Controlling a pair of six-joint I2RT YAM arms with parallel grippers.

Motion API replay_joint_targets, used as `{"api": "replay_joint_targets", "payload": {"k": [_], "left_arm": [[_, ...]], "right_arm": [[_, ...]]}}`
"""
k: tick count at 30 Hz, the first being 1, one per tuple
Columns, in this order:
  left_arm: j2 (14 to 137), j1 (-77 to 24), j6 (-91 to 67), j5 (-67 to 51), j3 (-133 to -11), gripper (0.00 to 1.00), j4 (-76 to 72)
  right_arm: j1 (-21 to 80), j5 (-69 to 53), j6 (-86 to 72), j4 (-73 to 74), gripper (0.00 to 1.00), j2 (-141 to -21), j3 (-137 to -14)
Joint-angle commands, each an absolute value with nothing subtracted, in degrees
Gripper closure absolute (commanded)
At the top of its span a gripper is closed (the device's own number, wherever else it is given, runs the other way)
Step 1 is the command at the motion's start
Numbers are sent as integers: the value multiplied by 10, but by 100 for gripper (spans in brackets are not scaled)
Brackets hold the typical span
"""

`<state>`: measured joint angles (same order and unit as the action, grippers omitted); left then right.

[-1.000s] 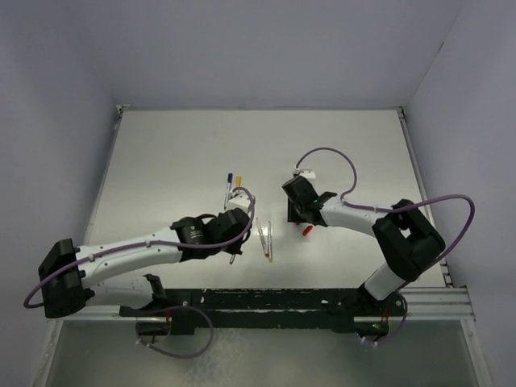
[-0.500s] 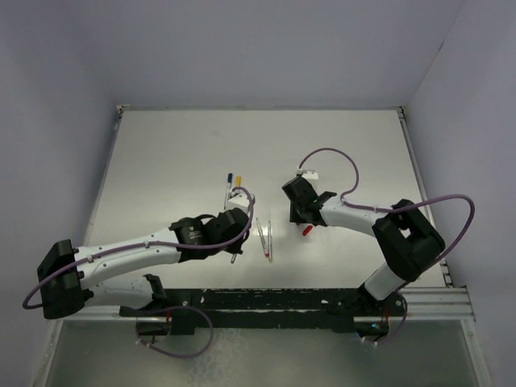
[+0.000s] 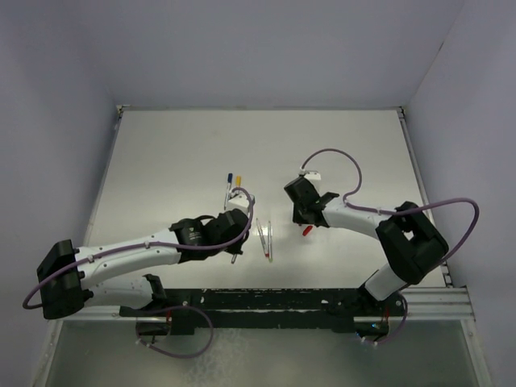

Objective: Insert the pens into the pen caps

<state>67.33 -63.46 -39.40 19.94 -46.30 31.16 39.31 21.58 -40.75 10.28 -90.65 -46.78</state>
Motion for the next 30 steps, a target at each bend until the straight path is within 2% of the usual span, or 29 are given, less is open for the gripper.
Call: {"api": "replay_joint_targets", "payload": {"k": [1, 10, 21, 30], "left_arm": [[667, -637, -382, 201, -459, 100, 275], [681, -637, -338, 180, -445, 100, 146], [716, -637, -305, 95, -383, 100, -152], [745, -637, -332, 51, -371, 100, -289]], "right_arm": [[392, 215, -413, 148, 100, -883, -463], [392, 163, -353, 26, 100, -720, -426], [391, 113, -316, -208, 100, -506, -286], [392, 83, -328, -365, 100, -418, -206]]}}
